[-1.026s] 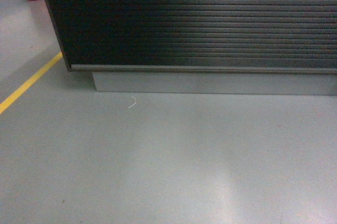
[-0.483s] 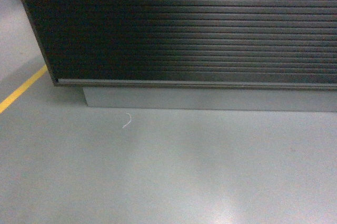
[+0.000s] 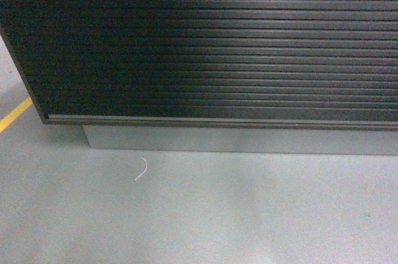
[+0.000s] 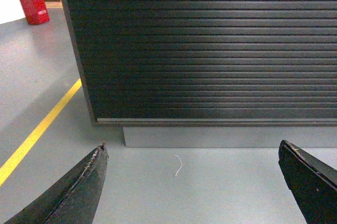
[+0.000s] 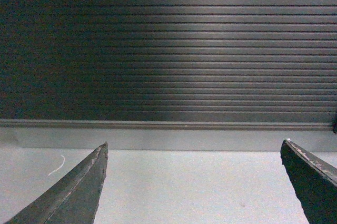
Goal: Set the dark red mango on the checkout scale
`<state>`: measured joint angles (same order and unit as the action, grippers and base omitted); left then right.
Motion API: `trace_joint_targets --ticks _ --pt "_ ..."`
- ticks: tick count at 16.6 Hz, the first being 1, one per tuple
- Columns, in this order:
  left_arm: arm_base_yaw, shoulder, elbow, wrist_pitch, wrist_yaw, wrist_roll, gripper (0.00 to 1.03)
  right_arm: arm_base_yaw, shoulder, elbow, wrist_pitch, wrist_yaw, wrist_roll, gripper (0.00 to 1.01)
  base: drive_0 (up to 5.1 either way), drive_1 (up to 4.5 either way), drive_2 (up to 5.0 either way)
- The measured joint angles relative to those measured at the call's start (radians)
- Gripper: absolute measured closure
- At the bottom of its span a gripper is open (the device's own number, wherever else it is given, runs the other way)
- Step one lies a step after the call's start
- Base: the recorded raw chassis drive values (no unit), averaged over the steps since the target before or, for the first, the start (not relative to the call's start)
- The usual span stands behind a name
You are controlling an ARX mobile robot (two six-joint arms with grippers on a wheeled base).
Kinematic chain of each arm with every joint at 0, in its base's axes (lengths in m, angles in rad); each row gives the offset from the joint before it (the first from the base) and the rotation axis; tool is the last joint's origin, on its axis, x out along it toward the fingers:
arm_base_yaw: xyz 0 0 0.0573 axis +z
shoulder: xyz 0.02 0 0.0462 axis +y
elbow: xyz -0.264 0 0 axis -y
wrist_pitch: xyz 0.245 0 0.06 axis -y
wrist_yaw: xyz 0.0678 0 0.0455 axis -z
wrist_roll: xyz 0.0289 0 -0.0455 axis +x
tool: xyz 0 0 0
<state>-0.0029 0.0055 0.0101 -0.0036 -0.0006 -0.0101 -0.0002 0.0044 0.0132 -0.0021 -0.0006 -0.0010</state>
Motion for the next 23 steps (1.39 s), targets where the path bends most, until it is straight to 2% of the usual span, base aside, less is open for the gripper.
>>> trace_joint_targets --ticks 15,23 --pt "0.000 0.000 0.000 0.000 -0.001 0.000 0.05 0.000 0.000 0.000 0.000 0.000 0.000 0.03 0.0 4.14 -4.2" --pt "0.000 0.000 0.000 0.000 0.000 0.000 0.05 0.000 0.000 0.000 -0.002 0.000 0.000 0.03 0.0 0.31 -0.3"
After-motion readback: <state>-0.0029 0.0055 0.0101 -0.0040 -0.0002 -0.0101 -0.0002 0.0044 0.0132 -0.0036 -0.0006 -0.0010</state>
